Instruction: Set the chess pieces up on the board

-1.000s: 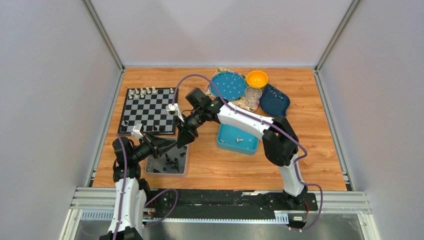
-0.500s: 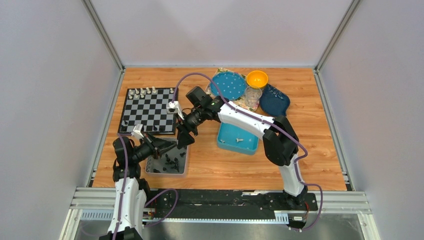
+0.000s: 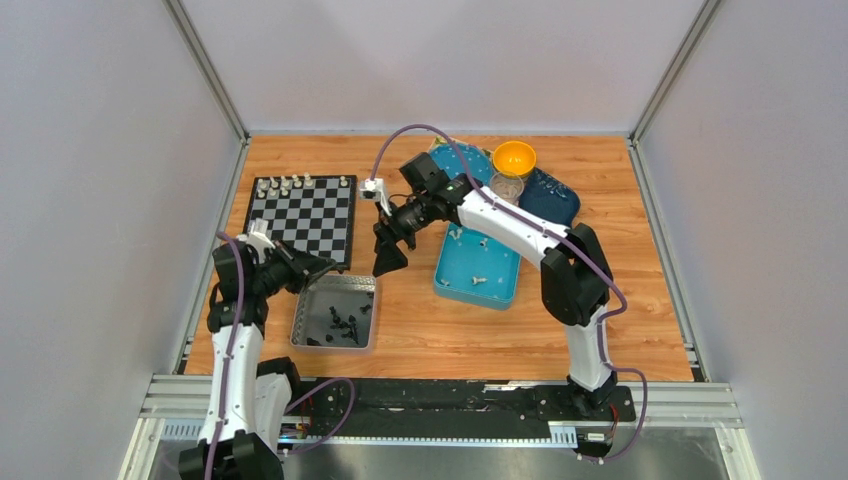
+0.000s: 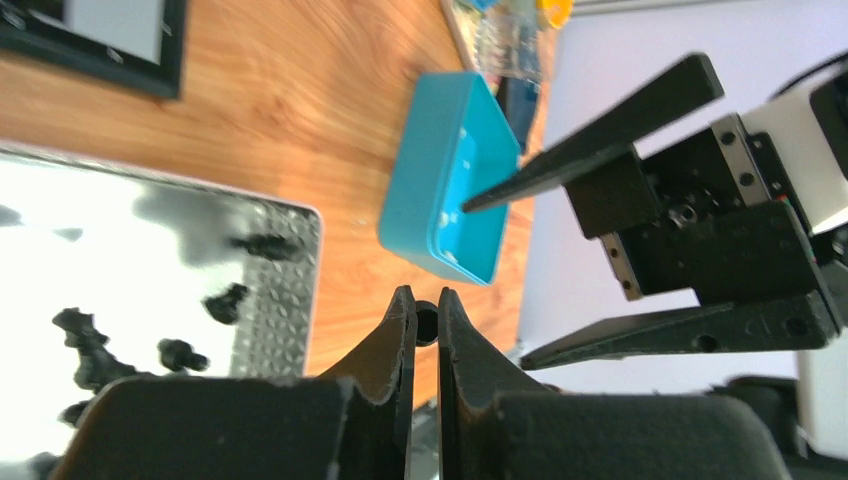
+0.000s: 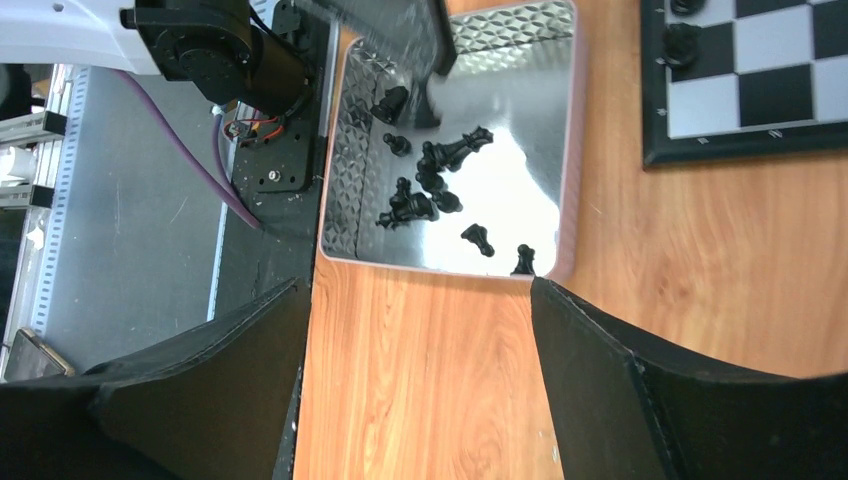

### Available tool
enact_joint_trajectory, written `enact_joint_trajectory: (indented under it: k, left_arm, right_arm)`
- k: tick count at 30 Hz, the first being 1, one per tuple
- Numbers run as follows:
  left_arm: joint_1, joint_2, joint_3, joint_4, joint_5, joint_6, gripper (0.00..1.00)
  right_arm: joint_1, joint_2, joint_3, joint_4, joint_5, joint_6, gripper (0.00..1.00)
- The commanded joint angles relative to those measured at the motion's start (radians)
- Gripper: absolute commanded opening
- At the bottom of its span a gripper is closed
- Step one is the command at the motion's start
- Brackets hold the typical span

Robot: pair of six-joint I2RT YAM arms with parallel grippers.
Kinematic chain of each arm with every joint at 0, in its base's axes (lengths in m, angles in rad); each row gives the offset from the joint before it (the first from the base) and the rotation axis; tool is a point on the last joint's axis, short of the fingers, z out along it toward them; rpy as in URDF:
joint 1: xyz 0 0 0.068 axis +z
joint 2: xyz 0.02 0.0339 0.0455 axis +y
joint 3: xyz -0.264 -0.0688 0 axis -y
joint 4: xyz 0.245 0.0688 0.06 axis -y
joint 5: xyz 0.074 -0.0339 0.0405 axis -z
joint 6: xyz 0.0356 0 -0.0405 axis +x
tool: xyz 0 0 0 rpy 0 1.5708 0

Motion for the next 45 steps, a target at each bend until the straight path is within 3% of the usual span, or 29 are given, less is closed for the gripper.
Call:
enact_joint_trajectory:
  k: [1,9,18,31,45]
  left_arm:
    - [-0.022,0.093,0.114,-0.040,-0.177,0.217,0.00]
    - [-0.218,0.285,0.257,-0.006,-0.462,0.459,0.01]
    - [-0.354,0.471,0.306,0.074,-0.654,0.622,0.01]
    - [-0.398,0.604,0.282,0.225,-0.741,0.690,0.01]
    - [-0.401,0.684,0.253,0.273,-0.752,0.710,0.04]
  right_arm:
    - [-0.038,-0.132,-0.047,-0.005,-0.005,-0.043,0.84]
    - [-0.044,-0.183,-0.127,-0.007,-0.001,-0.060,0.84]
    - [-0.043,-0.193,-0.170,0.019,-0.001,-0.035,0.84]
    - [-0.044,-0.186,-0.182,0.021,0.001,-0.034,0.84]
    - [-0.043,-0.169,-0.176,0.016,-0.008,-0.034,0.84]
